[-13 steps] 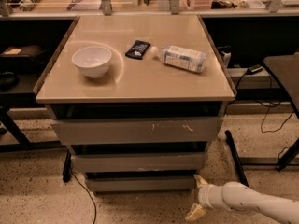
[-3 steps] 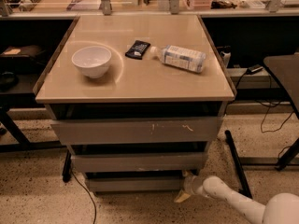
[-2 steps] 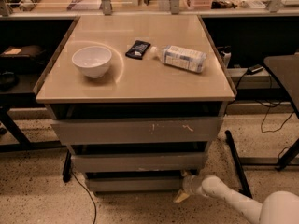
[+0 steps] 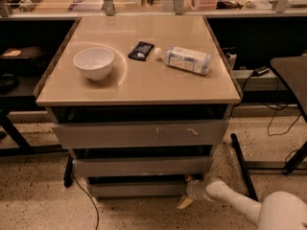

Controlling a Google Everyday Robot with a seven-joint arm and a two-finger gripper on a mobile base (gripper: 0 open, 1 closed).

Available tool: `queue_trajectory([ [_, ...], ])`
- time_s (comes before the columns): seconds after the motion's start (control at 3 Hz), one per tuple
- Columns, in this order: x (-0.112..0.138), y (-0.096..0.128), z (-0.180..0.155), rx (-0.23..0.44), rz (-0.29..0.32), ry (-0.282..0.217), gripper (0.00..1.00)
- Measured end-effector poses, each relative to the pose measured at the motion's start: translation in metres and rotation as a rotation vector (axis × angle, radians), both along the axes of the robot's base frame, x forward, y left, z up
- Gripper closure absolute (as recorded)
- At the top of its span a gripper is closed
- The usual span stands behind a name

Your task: Open bottom drawer

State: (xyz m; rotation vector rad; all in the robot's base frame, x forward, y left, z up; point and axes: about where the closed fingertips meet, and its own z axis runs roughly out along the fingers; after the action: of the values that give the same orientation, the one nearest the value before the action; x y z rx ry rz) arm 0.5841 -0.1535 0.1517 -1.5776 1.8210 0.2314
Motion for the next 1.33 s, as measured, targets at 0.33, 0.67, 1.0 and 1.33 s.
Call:
queue_trajectory([
  [0.33, 0.000, 0.000, 0.000, 0.000, 0.000, 0.000, 0.19],
  [0.67, 0.000, 0.000, 0.000, 0.000, 0.000, 0.000, 0.41],
  [1.0, 0.001, -0.001, 0.009, 0.000, 0.000, 0.000, 0.66],
  [1.33, 0.001, -0.001, 0.017, 0.000, 0.000, 0.000, 0.88],
])
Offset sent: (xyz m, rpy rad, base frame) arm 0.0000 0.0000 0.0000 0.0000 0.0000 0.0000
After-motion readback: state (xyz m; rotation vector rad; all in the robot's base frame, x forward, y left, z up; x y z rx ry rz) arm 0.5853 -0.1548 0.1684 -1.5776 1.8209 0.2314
